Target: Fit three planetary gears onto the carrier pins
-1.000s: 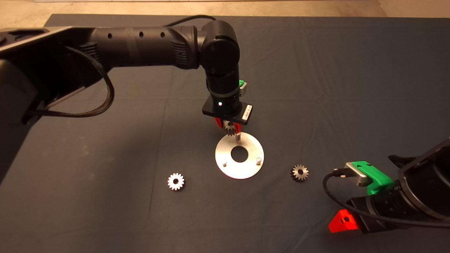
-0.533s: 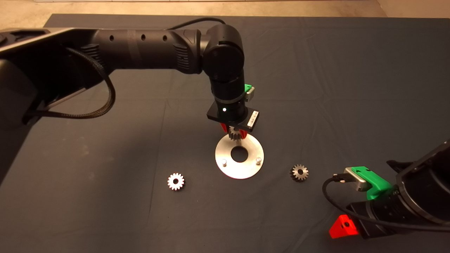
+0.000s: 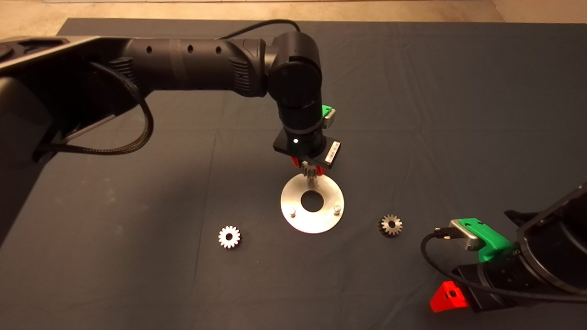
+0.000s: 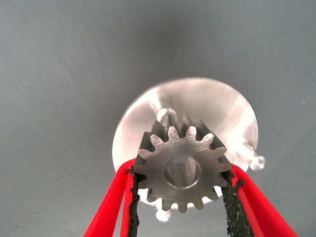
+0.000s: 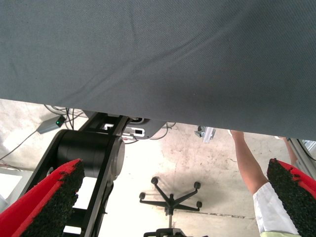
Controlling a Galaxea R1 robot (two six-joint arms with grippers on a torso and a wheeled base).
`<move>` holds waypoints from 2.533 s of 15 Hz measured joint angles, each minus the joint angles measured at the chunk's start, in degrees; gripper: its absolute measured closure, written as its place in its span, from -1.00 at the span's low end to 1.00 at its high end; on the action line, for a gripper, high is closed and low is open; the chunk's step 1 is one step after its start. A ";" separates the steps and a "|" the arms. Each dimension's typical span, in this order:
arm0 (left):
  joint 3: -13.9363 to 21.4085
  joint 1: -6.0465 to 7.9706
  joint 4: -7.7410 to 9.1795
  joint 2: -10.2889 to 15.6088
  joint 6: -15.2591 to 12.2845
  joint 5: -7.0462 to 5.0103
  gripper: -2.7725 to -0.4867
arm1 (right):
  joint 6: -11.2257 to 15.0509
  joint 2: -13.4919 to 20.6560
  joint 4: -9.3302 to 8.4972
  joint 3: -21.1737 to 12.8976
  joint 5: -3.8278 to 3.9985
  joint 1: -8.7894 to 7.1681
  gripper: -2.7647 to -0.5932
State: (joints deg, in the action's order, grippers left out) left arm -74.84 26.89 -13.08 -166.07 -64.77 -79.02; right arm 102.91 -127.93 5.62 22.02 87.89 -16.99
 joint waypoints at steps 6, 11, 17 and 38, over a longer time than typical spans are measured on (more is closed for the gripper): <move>1.09 -0.02 -4.43 -0.15 -1.10 -0.04 0.60 | 0.00 0.00 0.00 0.00 0.00 0.00 -0.99; 2.93 -0.08 -7.36 -0.17 -2.97 -0.13 0.60 | 0.00 0.00 0.00 0.00 0.00 0.00 -0.99; 3.23 -3.35 -8.89 -0.16 -3.01 -0.46 0.60 | 0.00 0.00 0.00 0.00 0.00 0.00 -0.99; 3.47 -5.49 -15.77 -0.20 -3.08 -3.84 0.61 | 0.00 0.00 0.00 0.00 0.00 0.63 -0.99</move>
State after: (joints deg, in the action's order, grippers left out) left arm -71.36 21.41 -28.86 -166.27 -67.85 -82.86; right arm 102.91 -127.93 5.62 22.02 87.89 -16.36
